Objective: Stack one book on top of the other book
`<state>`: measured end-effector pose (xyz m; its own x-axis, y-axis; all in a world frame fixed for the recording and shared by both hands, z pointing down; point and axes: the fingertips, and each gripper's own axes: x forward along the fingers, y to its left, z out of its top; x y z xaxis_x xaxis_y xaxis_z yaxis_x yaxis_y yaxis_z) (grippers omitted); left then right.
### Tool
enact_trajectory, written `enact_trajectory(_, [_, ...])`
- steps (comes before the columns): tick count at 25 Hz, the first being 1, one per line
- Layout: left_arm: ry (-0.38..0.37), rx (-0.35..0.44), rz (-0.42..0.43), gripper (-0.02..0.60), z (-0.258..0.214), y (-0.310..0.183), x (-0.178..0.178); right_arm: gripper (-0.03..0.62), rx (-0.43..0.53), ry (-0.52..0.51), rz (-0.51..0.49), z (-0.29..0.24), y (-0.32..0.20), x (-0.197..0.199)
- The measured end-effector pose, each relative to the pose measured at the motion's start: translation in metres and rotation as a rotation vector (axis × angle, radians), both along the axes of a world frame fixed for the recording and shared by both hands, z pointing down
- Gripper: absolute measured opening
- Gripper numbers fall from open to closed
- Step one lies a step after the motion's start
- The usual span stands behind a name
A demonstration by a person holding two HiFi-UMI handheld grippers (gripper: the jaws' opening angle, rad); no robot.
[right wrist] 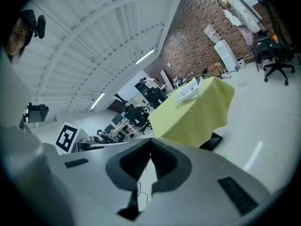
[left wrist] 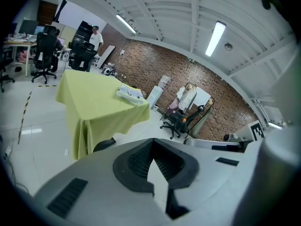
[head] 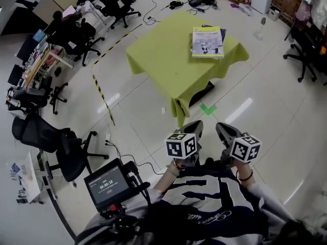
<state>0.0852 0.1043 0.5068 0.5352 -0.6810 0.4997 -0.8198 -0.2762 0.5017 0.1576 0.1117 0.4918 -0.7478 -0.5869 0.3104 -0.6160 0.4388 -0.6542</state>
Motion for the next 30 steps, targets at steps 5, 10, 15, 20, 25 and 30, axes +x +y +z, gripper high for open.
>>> enact_trajectory(5, [-0.025, 0.005, -0.037, 0.005, -0.005, 0.049, 0.016, -0.003, -0.005, -0.016, -0.043, -0.002, 0.038, 0.015])
enact_trajectory(10, [-0.056, 0.03, -0.102, 0.005, -0.009, 0.053, 0.007, -0.003, 0.0, -0.046, -0.101, 0.002, 0.042, 0.005])
enact_trajectory(15, [-0.076, 0.057, -0.136, 0.005, -0.015, 0.055, -0.007, -0.003, 0.014, -0.055, -0.135, 0.0, 0.05, -0.01])
enact_trajectory(20, [-0.081, 0.054, -0.117, 0.005, -0.016, 0.06, -0.011, -0.003, 0.017, -0.049, -0.133, -0.004, 0.055, -0.018])
enact_trajectory(25, [-0.081, 0.055, -0.096, 0.005, -0.018, 0.062, -0.019, -0.003, 0.01, -0.043, -0.124, -0.004, 0.06, -0.028])
enact_trajectory(30, [-0.069, 0.066, -0.092, 0.005, -0.023, 0.066, -0.032, -0.003, 0.019, -0.036, -0.121, -0.009, 0.067, -0.041])
